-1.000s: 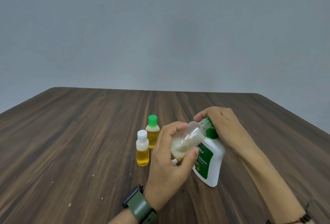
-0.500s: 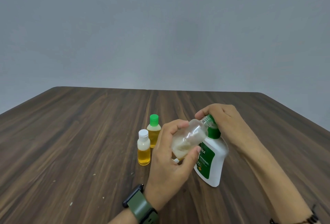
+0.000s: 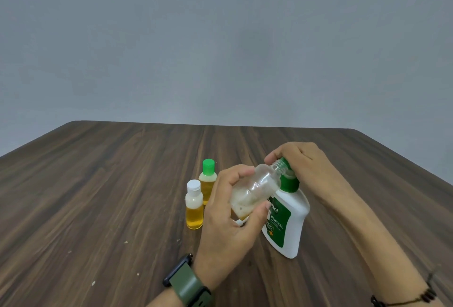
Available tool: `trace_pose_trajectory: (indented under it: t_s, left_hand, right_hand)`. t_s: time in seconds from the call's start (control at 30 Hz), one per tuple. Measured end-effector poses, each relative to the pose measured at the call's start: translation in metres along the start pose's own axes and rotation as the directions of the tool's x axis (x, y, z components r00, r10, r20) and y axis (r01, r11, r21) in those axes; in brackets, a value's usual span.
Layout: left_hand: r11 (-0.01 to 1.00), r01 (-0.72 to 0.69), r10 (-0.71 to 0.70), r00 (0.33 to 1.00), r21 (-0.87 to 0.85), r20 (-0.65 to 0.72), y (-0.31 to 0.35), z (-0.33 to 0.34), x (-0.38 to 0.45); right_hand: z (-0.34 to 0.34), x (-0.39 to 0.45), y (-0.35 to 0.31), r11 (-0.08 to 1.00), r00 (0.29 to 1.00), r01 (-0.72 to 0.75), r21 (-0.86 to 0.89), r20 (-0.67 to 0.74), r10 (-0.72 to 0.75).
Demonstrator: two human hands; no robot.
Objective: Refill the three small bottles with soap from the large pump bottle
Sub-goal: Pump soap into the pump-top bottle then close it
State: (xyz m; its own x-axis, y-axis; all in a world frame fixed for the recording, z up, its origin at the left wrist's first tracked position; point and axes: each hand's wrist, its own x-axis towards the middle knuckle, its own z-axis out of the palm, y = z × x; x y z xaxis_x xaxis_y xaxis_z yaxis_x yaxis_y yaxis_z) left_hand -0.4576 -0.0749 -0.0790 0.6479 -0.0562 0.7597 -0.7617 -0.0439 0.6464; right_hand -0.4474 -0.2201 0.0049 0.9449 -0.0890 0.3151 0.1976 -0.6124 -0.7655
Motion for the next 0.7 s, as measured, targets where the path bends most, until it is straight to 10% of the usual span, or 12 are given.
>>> trace_pose_trajectory:
  t_s: [0.7]
  left_hand:
    - [0.996,0.020,-0.022,1.000,0.091,0.022,0.000,0.000,-0.001]
  right_hand:
    - [0.004,-0.001,0.007,1.000,1.000,0.008,-0.001,-0.017,-0.008]
